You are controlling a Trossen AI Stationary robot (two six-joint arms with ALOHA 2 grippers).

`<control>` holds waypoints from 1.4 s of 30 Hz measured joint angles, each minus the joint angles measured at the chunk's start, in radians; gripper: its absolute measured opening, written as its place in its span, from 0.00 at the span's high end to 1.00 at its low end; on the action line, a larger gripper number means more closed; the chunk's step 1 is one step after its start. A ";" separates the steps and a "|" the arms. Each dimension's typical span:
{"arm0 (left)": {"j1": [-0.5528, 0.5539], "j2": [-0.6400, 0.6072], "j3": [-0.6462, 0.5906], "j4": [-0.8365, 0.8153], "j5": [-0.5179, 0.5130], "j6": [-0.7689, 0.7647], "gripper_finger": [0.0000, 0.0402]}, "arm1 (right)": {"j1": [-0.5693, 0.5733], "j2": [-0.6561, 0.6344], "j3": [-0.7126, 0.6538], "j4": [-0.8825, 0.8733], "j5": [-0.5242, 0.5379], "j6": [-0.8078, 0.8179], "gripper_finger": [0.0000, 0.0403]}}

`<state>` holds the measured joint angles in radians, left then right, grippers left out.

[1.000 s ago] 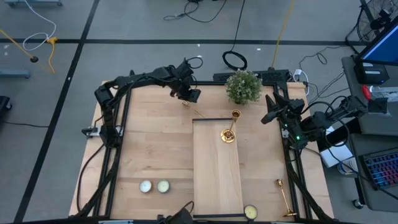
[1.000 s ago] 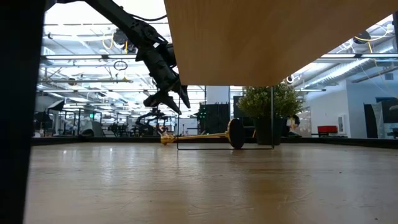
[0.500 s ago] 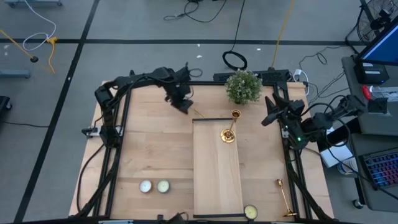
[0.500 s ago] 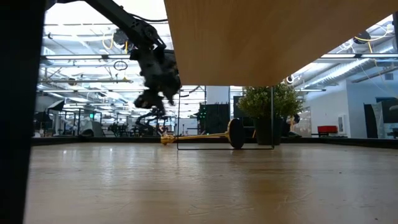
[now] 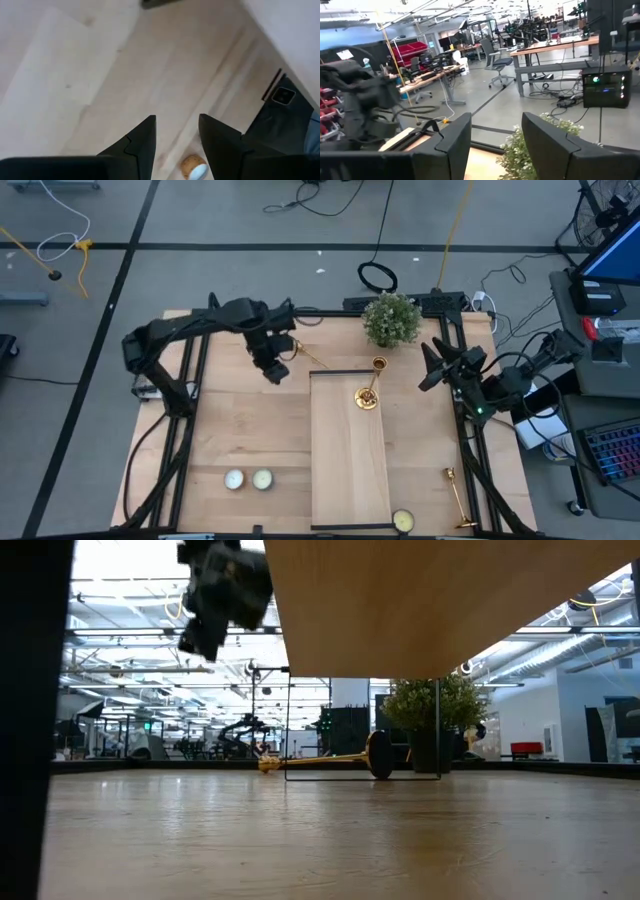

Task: Pick & Place candle stick holders
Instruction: Put the blue patterned scented candle on the shelf

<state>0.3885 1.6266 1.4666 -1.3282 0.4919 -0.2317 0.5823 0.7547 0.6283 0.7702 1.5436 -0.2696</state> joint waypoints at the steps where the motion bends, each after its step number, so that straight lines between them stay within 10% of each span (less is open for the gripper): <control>1: -0.027 -0.020 0.000 0.003 -0.021 -0.019 0.62 | 0.003 0.005 0.000 0.001 0.000 0.008 0.58; 24: -0.859 -0.160 0.000 0.120 -0.551 -0.619 0.62 | 0.135 0.074 0.000 0.017 -0.003 0.162 0.58; 35: -1.042 -0.160 -0.031 0.163 -0.780 -0.961 0.62 | 0.173 0.129 0.000 0.015 -0.004 0.253 0.58; 42: -1.052 -0.160 -0.161 0.305 -0.707 -1.107 0.62 | 0.219 0.149 0.000 0.016 -0.005 0.290 0.58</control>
<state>-0.6639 1.4666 1.3056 -1.0234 -0.2153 -1.3382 0.8015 0.9033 0.6285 0.7858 1.5391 0.0209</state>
